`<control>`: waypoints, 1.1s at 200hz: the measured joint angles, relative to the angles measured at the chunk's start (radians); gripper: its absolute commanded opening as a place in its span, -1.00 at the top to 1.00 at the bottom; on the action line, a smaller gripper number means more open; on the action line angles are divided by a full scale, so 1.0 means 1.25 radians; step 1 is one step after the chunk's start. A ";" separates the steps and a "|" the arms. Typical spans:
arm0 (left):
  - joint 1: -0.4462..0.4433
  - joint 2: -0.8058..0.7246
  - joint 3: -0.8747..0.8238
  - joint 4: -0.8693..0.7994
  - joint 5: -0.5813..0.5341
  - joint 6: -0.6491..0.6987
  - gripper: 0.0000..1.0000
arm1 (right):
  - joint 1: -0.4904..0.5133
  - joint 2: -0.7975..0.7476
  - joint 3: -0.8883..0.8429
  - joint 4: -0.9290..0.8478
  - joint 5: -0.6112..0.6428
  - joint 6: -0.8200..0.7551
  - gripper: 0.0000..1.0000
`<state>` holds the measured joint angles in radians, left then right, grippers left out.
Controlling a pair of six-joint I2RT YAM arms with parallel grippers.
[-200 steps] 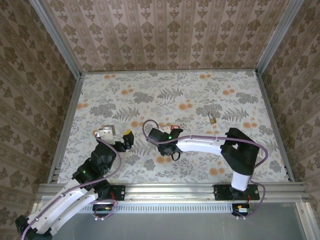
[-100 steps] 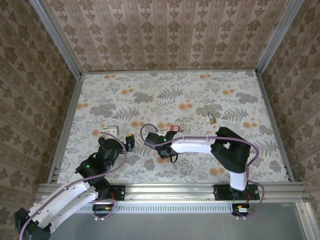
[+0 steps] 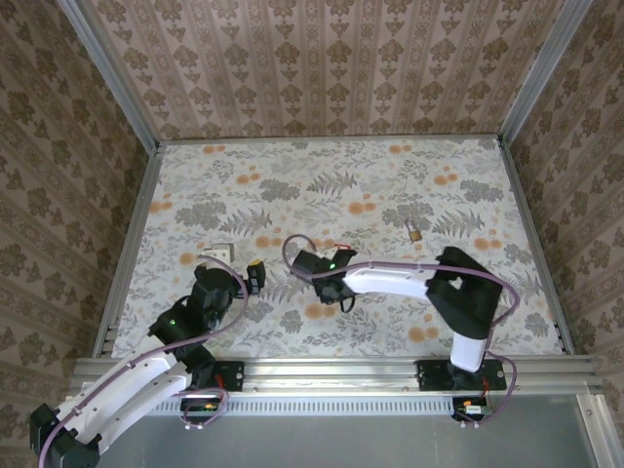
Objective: Unlock with the key
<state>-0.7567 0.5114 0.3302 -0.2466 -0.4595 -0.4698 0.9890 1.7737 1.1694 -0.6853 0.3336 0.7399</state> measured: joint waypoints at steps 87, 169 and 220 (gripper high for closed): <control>0.005 0.052 0.013 0.033 0.046 0.002 -1.00 | -0.536 -0.046 0.040 -0.005 -0.065 -0.238 -0.25; 0.011 0.066 0.036 0.045 0.066 0.017 -1.00 | -0.662 0.143 0.155 -0.027 -0.136 -0.373 -0.16; 0.015 0.066 0.040 0.048 0.069 0.017 -1.00 | -0.676 0.157 0.156 -0.039 -0.167 -0.402 0.07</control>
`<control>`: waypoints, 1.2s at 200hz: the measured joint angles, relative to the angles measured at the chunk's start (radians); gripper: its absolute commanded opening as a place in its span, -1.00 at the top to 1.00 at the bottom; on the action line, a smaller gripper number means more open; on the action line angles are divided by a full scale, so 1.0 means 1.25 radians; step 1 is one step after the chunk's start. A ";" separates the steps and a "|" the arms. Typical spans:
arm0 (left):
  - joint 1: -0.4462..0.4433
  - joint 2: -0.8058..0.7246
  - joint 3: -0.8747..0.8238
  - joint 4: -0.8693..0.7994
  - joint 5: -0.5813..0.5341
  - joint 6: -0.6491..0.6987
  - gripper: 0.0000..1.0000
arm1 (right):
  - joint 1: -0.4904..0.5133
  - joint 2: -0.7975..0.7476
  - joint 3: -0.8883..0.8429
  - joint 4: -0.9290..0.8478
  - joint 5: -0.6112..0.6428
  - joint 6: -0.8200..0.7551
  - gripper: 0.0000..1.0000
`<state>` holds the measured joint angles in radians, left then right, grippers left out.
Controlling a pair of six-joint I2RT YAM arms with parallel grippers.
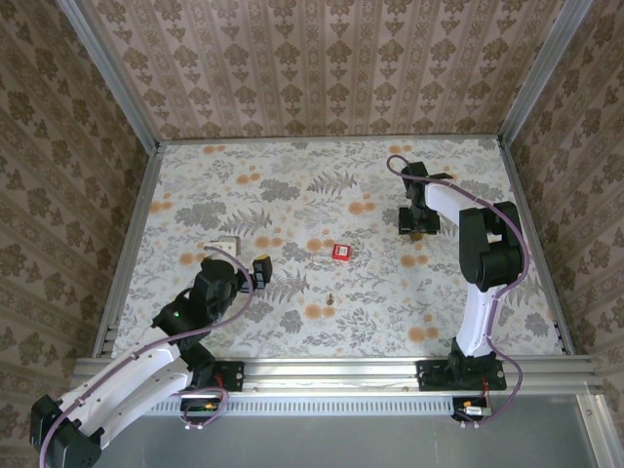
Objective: Unlock with the key
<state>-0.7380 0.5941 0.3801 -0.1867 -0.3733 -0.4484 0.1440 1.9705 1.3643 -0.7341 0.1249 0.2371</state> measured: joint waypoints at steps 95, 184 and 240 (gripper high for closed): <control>0.000 0.001 0.002 0.000 0.006 0.000 -0.99 | 0.001 0.006 -0.013 0.006 -0.012 -0.001 0.17; 0.000 0.000 0.006 0.000 0.010 0.000 -1.00 | 0.065 -0.048 -0.092 0.051 -0.004 0.008 0.30; 0.000 0.000 0.006 0.000 0.027 0.000 -1.00 | 0.218 -0.150 -0.229 0.078 -0.006 0.052 0.29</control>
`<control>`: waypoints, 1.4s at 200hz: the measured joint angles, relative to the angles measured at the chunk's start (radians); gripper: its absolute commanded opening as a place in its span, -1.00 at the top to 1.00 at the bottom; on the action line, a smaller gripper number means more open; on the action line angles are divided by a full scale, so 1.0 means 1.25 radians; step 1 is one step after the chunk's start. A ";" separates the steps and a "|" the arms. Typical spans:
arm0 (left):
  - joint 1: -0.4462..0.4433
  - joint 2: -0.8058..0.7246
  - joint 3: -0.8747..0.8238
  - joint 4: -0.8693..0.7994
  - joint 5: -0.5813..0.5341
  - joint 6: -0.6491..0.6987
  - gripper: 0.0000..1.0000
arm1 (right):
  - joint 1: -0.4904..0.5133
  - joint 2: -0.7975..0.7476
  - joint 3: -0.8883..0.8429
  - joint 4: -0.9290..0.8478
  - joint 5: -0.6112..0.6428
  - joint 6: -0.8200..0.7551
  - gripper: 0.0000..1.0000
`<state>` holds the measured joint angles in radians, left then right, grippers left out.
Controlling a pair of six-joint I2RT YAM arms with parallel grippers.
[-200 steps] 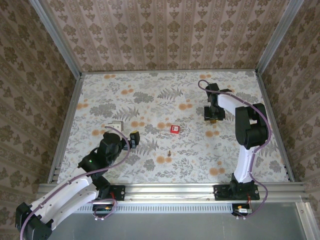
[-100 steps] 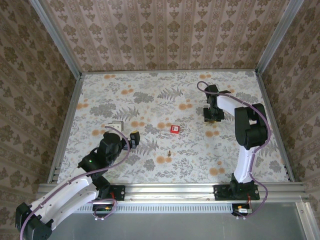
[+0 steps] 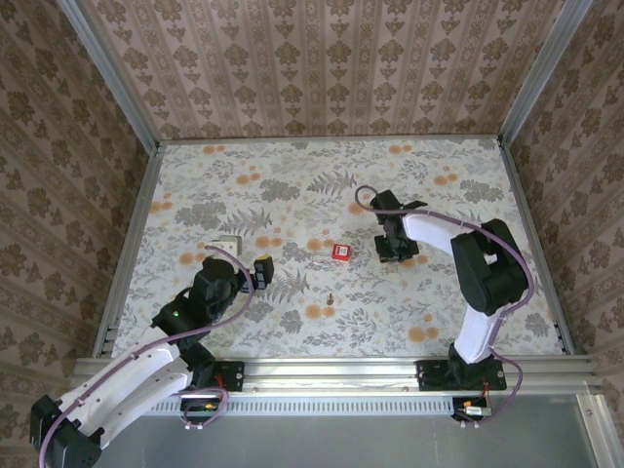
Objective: Unlock with the key
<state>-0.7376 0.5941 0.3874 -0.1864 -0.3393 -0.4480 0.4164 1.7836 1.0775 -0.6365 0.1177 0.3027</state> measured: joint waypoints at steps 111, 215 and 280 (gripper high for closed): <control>0.000 0.012 0.000 0.022 0.021 0.000 -0.99 | 0.106 -0.082 -0.103 0.007 -0.034 0.095 -0.01; 0.000 -0.001 0.000 0.014 0.023 0.000 -0.99 | 0.316 -0.151 0.051 -0.103 0.070 0.180 -0.03; 0.000 -0.038 0.000 -0.009 0.023 -0.001 -1.00 | 0.454 0.056 0.138 -0.074 0.077 0.250 0.27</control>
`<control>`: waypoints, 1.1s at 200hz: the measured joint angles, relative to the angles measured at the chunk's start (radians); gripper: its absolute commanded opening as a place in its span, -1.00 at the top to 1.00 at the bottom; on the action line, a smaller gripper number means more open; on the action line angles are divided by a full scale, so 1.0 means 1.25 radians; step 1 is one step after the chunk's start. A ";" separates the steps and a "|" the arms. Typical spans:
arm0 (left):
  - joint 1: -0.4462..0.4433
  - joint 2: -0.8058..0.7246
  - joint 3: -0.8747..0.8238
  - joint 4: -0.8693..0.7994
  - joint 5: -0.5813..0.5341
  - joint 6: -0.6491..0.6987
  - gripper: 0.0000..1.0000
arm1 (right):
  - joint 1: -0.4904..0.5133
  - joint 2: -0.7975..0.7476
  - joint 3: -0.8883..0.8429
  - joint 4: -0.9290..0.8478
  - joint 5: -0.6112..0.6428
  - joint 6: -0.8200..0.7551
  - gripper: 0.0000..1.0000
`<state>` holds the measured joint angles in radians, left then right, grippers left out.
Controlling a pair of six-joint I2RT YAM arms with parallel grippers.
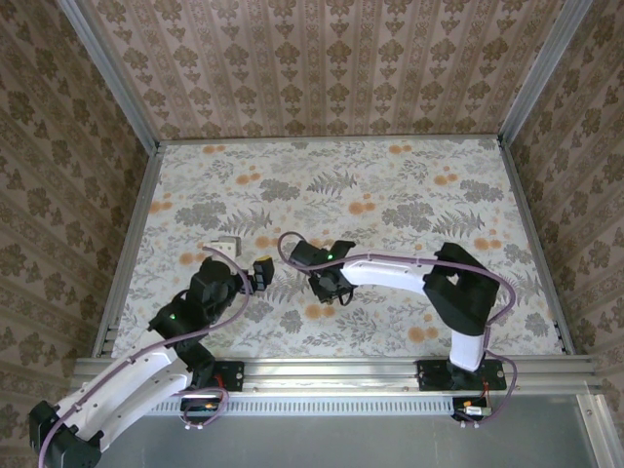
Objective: Unlock with the key
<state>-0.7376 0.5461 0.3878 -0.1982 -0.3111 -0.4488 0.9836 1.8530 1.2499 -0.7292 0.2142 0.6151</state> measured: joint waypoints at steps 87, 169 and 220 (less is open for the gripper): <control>0.000 -0.012 0.000 0.000 -0.002 0.000 -1.00 | 0.024 0.031 0.005 0.011 0.006 0.033 0.33; 0.000 0.002 0.000 0.001 -0.002 0.000 -1.00 | 0.026 0.032 0.004 -0.004 0.034 0.032 0.33; 0.000 0.004 0.000 0.003 -0.002 0.000 -1.00 | 0.026 0.031 -0.013 -0.004 0.033 0.030 0.33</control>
<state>-0.7376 0.5507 0.3878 -0.1947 -0.3134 -0.4488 1.0157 1.8923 1.2339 -0.7341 0.2554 0.6529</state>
